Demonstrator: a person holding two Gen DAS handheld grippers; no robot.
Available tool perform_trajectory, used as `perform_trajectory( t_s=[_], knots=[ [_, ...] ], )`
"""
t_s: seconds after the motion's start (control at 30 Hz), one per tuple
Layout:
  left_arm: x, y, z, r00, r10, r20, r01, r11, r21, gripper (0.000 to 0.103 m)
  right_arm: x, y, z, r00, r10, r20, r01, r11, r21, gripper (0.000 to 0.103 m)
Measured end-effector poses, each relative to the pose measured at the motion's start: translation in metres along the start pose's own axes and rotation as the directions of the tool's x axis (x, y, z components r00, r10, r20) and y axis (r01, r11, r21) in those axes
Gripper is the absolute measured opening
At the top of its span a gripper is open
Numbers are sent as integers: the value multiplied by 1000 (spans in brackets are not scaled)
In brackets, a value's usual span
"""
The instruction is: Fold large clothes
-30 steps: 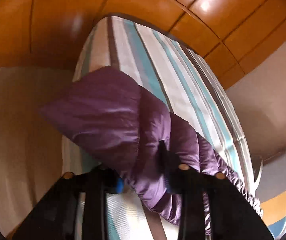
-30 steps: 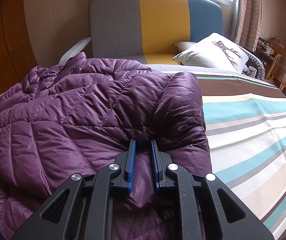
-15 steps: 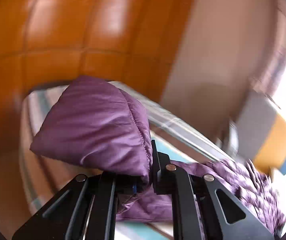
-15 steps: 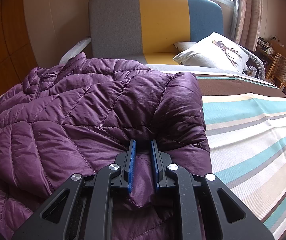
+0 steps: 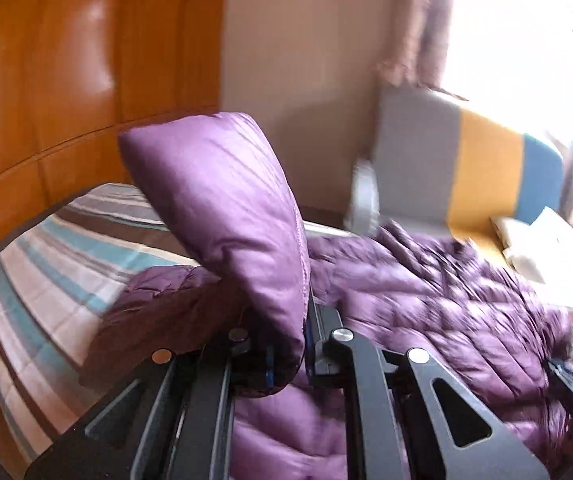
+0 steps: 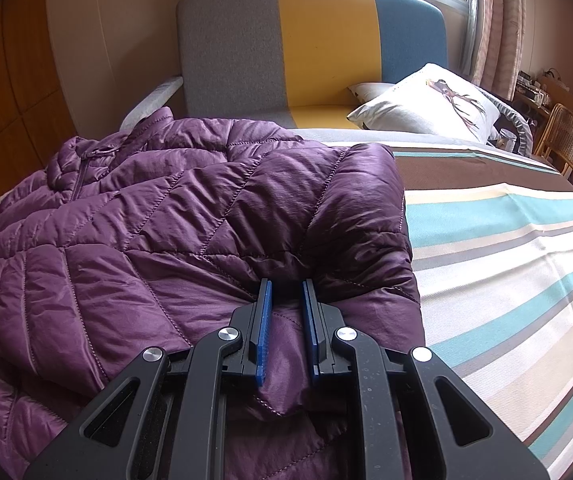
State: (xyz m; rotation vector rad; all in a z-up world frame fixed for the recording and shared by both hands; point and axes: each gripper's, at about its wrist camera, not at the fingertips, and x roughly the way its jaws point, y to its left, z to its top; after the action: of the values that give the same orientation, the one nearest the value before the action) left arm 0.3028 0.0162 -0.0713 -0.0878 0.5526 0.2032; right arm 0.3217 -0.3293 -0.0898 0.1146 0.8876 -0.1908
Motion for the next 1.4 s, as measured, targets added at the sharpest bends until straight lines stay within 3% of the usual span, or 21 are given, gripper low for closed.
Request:
perform_trajectory(
  t_s=[0.3,0.67,0.83,0.87,0.93,0.97,1.0,1.1,1.17,1.2,1.3,1.33,1.4],
  knots=[
    [-6,-102,-15,992,-119,-51,128,960,249,10,0,0,0,1000,0,0,0,1000,1,15],
    [11,-155,-31,971,-180,-158,220,934,282,9,0,-1,0,1000,4,1,-4,1000,4,15],
    [21,-171,-43,955,-217,-205,274,907,319,14,1,-1,0,1000,4,1,-4,1000,5,15],
    [20,-171,-45,950,-233,-207,291,902,320,17,1,-1,0,1000,3,1,-3,1000,4,15],
    [19,-172,-46,934,-283,-216,341,887,310,37,0,-1,0,1000,3,1,-3,1000,4,15],
    [19,-175,-46,918,-330,-222,386,872,301,58,0,-1,0,1000,4,1,-4,1000,5,15],
    [13,-176,-46,900,-379,-216,430,853,296,68,0,-1,0,1000,4,1,-4,1000,5,15],
    [-8,-173,-45,888,-430,-162,459,824,332,68,0,-1,0,1000,3,1,-3,1000,4,15],
    [-16,-166,-43,879,-448,-161,476,820,317,69,0,0,0,1000,1,2,-1,1000,3,15],
    [-21,-155,-40,869,-468,-159,494,822,283,74,0,-2,0,1000,2,2,-2,1000,3,15],
    [-28,-120,-31,873,-471,-128,488,850,198,88,0,-1,0,1000,3,2,-3,1000,4,15],
    [-29,-110,-29,877,-467,-112,480,859,180,88,0,-1,0,1000,2,3,-2,1000,4,15],
    [-25,-83,-24,908,-412,-73,418,896,150,88,0,-2,0,1000,5,3,-5,1000,6,15]
  ],
)
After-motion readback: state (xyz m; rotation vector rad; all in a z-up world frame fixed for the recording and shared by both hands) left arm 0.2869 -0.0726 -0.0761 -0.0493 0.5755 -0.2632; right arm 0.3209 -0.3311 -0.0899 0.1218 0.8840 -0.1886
